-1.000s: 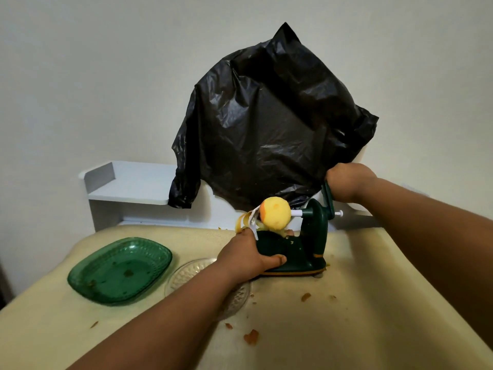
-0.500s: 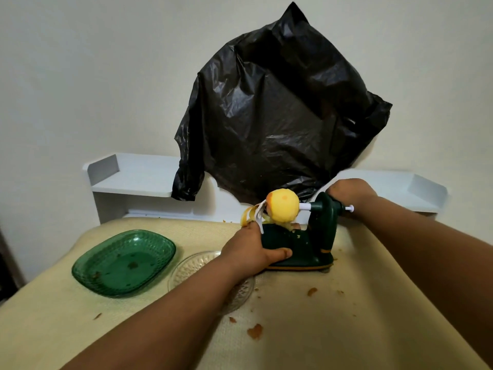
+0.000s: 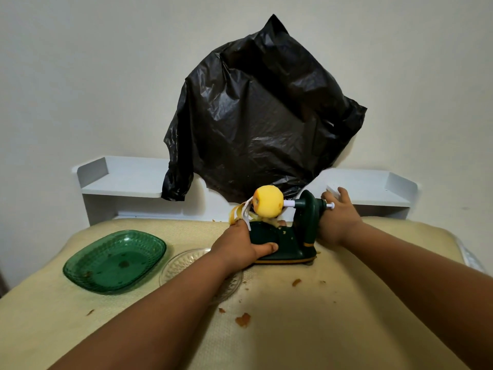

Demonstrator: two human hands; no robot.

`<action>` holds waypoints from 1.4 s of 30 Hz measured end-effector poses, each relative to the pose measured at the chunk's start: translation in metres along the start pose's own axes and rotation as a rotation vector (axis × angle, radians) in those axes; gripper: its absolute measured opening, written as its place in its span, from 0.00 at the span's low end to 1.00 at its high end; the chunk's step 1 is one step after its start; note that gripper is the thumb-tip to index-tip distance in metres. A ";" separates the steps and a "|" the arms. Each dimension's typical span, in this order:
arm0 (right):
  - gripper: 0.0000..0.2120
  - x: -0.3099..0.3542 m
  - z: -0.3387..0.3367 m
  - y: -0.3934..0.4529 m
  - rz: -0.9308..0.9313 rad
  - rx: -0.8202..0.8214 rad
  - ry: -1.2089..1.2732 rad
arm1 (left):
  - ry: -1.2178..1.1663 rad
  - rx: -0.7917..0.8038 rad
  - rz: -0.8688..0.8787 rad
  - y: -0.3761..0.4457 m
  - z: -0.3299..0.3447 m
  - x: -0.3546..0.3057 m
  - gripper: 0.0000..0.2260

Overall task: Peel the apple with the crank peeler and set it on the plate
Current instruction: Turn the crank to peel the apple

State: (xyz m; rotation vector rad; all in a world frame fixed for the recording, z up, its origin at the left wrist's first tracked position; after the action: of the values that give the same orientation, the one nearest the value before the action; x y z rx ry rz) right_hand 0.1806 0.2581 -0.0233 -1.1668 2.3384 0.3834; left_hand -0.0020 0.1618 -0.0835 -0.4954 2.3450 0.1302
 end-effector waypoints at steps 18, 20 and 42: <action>0.18 0.011 -0.058 -0.073 0.047 -0.161 -0.085 | -0.041 0.036 0.034 -0.006 -0.001 -0.005 0.28; 0.18 0.006 -0.070 -0.075 0.039 -0.208 -0.127 | -0.040 0.043 0.043 -0.006 -0.001 -0.005 0.30; 0.14 -0.065 -0.085 0.023 0.113 -0.329 -0.196 | -0.083 0.018 0.054 0.004 0.001 0.001 0.34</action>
State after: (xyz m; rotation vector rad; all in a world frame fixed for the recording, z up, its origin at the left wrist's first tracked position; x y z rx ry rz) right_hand 0.1693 0.2768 0.0838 -1.0849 2.2277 0.9096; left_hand -0.0032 0.1654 -0.0852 -0.4106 2.2775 0.1519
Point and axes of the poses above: each hand's wrist, its own y-axis towards the middle knuckle, its own z-axis out of the palm, x = y × z, the point moved 9 cm from there along y, towards the middle knuckle, and after that the axes turned 14 degrees about -z, right-handed, at the moved point
